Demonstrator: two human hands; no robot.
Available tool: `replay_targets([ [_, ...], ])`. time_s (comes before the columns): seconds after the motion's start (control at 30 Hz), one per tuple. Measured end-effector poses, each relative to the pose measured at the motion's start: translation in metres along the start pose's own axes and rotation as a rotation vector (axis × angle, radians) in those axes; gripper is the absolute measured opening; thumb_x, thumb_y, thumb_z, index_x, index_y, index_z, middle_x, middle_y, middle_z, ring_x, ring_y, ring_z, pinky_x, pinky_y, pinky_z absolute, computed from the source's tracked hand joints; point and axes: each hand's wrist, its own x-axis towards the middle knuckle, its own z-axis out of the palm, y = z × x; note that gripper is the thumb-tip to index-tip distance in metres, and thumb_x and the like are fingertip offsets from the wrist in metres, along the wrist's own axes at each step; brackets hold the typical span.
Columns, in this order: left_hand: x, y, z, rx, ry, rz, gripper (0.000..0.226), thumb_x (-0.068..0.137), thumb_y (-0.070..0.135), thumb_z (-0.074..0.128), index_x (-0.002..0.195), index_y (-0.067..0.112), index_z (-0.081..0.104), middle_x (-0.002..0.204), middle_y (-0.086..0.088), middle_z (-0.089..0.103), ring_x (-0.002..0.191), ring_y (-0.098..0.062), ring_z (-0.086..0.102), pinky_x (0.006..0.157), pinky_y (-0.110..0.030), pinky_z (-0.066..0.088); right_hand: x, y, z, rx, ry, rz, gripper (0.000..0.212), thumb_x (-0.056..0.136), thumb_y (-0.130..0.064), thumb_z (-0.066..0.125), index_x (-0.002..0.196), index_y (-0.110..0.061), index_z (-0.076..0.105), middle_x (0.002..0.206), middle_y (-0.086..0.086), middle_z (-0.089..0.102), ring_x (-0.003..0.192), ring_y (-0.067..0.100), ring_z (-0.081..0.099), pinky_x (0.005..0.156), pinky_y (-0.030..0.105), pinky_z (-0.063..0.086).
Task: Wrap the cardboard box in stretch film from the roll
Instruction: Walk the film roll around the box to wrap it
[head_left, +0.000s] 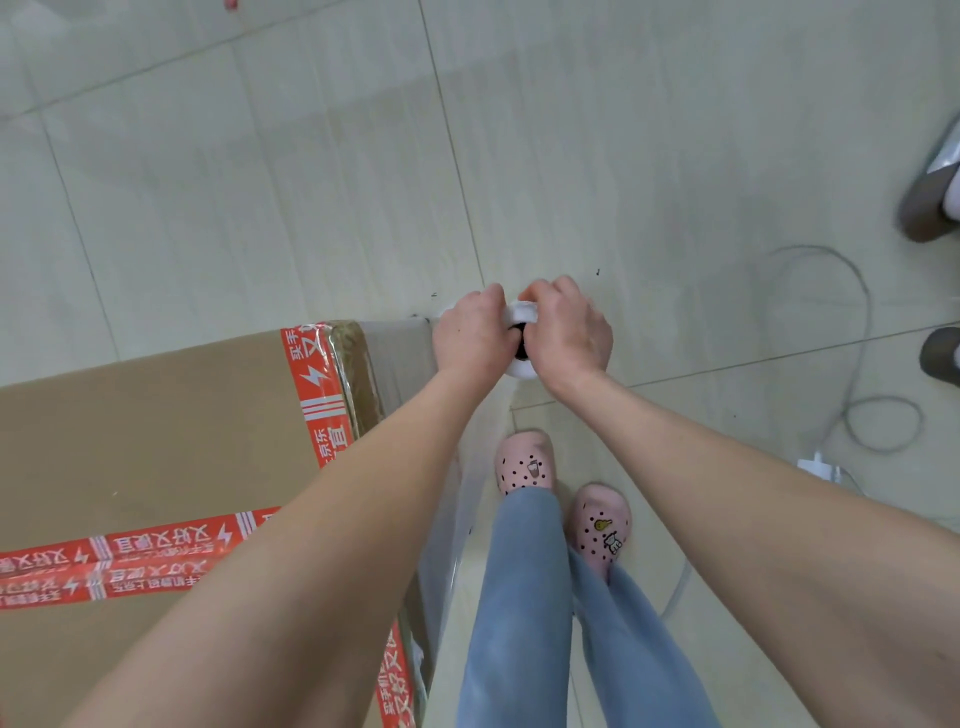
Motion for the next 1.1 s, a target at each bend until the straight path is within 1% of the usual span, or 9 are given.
replay_targets([
  [0.13, 0.001, -0.014, -0.011, -0.150, 0.036, -0.174, 0.013, 0.081, 0.020, 0.055, 0.085, 0.011, 0.048, 0.087, -0.009, 0.061, 0.082, -0.031, 0.056, 0.059, -0.031, 0.030, 0.010, -0.026, 0.002, -0.011, -0.016, -0.006, 0.032, 0.086, -0.011, 0.049, 0.115, -0.023, 0.054, 0.117, 0.004, 0.050, 0.106, 0.024, 0.048, 0.065, 0.032, 0.033],
  [0.23, 0.001, -0.020, -0.020, -0.169, 0.024, -0.248, 0.020, 0.082, 0.023, 0.055, 0.094, 0.007, 0.053, 0.094, -0.012, 0.064, 0.088, -0.032, 0.058, 0.063, -0.033, 0.037, 0.012, -0.033, 0.002, 0.046, -0.053, 0.110, 0.028, 0.087, -0.013, 0.050, 0.114, -0.021, 0.051, 0.116, 0.006, 0.050, 0.095, 0.028, 0.055, 0.067, 0.032, 0.035],
  [0.37, 0.004, -0.014, -0.026, -0.101, 0.008, -0.112, 0.022, 0.082, 0.019, 0.056, 0.100, 0.007, 0.052, 0.098, -0.011, 0.059, 0.086, -0.032, 0.057, 0.065, -0.036, 0.041, 0.012, -0.028, -0.004, 0.096, -0.053, 0.165, 0.027, 0.087, -0.011, 0.049, 0.112, -0.021, 0.052, 0.114, 0.006, 0.052, 0.078, 0.024, 0.047, 0.066, 0.030, 0.033],
  [0.5, 0.017, -0.004, -0.027, 0.002, -0.023, 0.060, 0.023, 0.084, 0.013, 0.052, 0.107, 0.010, 0.052, 0.101, -0.009, 0.053, 0.080, -0.029, 0.054, 0.060, -0.033, 0.036, 0.019, -0.024, -0.007, 0.098, -0.054, 0.129, 0.027, 0.085, -0.010, 0.050, 0.109, -0.022, 0.054, 0.111, 0.004, 0.053, 0.078, 0.022, 0.047, 0.065, 0.029, 0.033],
  [0.6, 0.029, 0.002, -0.029, 0.054, -0.038, 0.099, 0.019, 0.084, 0.012, 0.052, 0.103, 0.011, 0.056, 0.096, -0.007, 0.053, 0.081, -0.029, 0.056, 0.060, -0.033, 0.035, 0.026, -0.022, -0.009, 0.070, -0.063, 0.085, 0.027, 0.085, -0.010, 0.051, 0.109, -0.022, 0.055, 0.112, 0.002, 0.055, 0.084, 0.022, 0.052, 0.065, 0.029, 0.033],
  [0.7, 0.039, -0.001, -0.034, -0.025, -0.027, 0.017, 0.015, 0.082, 0.011, 0.052, 0.096, 0.009, 0.055, 0.096, -0.007, 0.057, 0.083, -0.029, 0.057, 0.061, -0.033, 0.035, 0.037, -0.029, -0.014, 0.029, -0.066, 0.013, 0.028, 0.086, -0.009, 0.050, 0.111, -0.021, 0.054, 0.114, 0.001, 0.056, 0.094, 0.024, 0.057, 0.066, 0.030, 0.033],
  [0.9, 0.048, -0.007, -0.045, -0.252, 0.062, -0.347, 0.014, 0.078, 0.020, 0.059, 0.086, 0.013, 0.049, 0.085, -0.004, 0.059, 0.076, -0.025, 0.053, 0.062, -0.030, 0.035, 0.058, -0.057, -0.022, 0.036, -0.062, -0.186, 0.039, 0.083, -0.002, 0.049, 0.118, -0.019, 0.050, 0.118, 0.001, 0.055, 0.107, 0.022, 0.048, 0.067, 0.031, 0.034],
  [1.0, 0.054, -0.017, -0.055, -0.338, 0.042, -0.486, 0.024, 0.081, 0.024, 0.060, 0.098, 0.009, 0.052, 0.096, -0.007, 0.061, 0.085, -0.027, 0.054, 0.065, -0.030, 0.035, 0.069, -0.066, -0.024, 0.055, -0.134, -0.082, 0.042, 0.086, -0.010, 0.052, 0.126, -0.020, 0.045, 0.125, 0.003, 0.051, 0.109, 0.025, 0.051, 0.070, 0.031, 0.036],
  [1.1, 0.058, -0.022, -0.063, -0.352, 0.003, -0.458, 0.029, 0.080, 0.024, 0.061, 0.102, 0.007, 0.052, 0.100, -0.008, 0.061, 0.089, -0.028, 0.057, 0.065, -0.031, 0.037, 0.075, -0.065, -0.026, 0.164, -0.208, 0.082, 0.036, 0.086, -0.021, 0.055, 0.122, -0.020, 0.048, 0.117, 0.005, 0.056, 0.100, 0.027, 0.057, 0.071, 0.030, 0.038],
])
